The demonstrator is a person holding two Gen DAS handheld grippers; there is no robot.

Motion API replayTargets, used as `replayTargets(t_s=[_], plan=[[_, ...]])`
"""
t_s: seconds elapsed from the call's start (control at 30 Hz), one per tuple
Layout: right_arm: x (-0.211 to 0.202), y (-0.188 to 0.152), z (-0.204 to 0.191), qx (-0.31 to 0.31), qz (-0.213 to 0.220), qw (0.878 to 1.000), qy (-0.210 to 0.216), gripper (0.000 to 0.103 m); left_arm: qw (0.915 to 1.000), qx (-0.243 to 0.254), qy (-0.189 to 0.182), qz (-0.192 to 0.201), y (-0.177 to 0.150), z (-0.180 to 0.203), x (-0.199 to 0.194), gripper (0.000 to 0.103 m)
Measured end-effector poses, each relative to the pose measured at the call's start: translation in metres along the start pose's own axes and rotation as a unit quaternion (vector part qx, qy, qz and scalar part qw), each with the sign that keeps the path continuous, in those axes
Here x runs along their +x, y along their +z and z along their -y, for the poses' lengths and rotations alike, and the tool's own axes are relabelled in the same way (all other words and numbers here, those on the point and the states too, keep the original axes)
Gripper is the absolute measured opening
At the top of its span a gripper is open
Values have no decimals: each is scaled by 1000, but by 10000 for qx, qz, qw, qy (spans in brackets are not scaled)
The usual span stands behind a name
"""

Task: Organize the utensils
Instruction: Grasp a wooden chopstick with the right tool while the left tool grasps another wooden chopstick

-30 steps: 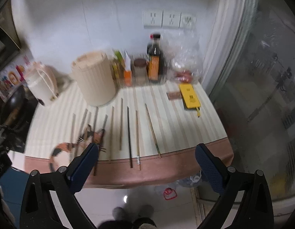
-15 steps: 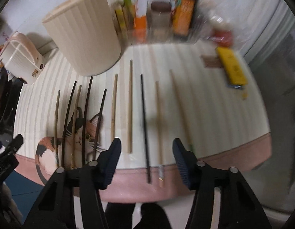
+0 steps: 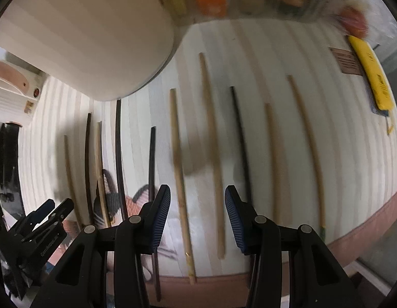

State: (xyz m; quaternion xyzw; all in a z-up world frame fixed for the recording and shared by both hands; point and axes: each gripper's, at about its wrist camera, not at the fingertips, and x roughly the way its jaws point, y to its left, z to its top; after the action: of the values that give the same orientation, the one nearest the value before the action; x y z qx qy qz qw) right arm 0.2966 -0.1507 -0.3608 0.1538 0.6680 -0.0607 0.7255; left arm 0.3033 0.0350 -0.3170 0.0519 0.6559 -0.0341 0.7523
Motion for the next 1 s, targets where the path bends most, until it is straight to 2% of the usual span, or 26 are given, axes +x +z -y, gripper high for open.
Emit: replayTargets(t_s=[0.03,0.07,0.1,0.13,0.17,0.2,0.27,0.3,0.4,0.47,0.53,0.57,0.6,0.63,0.67,0.7,0.8,0.83,0.87,0.9,1.0], plan=[[4,1,-3,-14,-28,10000,-73,46,10000,6,-4,36,1,0,-1,24],[9,2,-7,-45,-69,9998,-158,46,10000,29,42,-1,3,-1,2,7],[13,2,-12,-112,-85,9996,-264,45,10000,23,42,-87,4,-4,7,4],[13,1,-17,-211,-3,9989,-417,40,9999,-72,-70,-60,3,-9,9,3],[15,0,-22,-303,-68,9980,-557,26,9999,-105,-104,-70,4,-12,10,2],[22,-2,-26,-331,-255,9974,-591,19,9998,-92,-163,-91,4,-15,12,2],[22,-8,-31,-406,-252,9957,-790,8,9996,-123,-200,-133,3,-23,12,2],[22,-10,-33,-433,-234,9955,-814,8,9995,-135,-239,-173,2,-27,10,2],[20,-18,-32,-327,-343,9964,-698,8,9949,-430,-847,-331,0,-45,10,3],[19,-22,-25,-137,-467,9978,-447,8,9905,-574,-1161,-464,-1,-52,9,7],[17,-23,-14,94,-569,9982,-140,8,9859,-643,-1443,-547,-3,-52,10,19],[13,-23,-9,242,-569,9981,60,9,9850,-627,-1520,-530,-2,-50,9,29],[9,-23,-6,344,-541,9978,164,14,9850,-579,-1553,-478,-3,-46,8,31],[7,-24,-3,456,-371,9978,293,18,9859,-505,-1527,-458,-3,-42,9,31],[1,-23,0,510,-325,9977,306,27,9878,-401,-1429,-471,-3,-37,12,31],[-2,-22,0,542,-287,9976,323,30,9897,-314,-1312,-470,-4,-33,13,31],[-5,-16,-3,511,-297,9979,273,30,9953,-83,-920,-277,4,-28,11,29],[-4,-14,-1,479,-292,9981,255,30,9973,4,-701,-213,4,-26,12,25],[-2,-13,-6,427,-276,9984,230,30,9985,70,-525,-125,6,-23,12,12],[5,-9,-9,390,-263,9987,210,30,9991,110,-390,-77,9,-20,13,5],[16,6,-28,250,-352,9990,-143,30,9990,64,-441,-69,6,-37,12,4]])
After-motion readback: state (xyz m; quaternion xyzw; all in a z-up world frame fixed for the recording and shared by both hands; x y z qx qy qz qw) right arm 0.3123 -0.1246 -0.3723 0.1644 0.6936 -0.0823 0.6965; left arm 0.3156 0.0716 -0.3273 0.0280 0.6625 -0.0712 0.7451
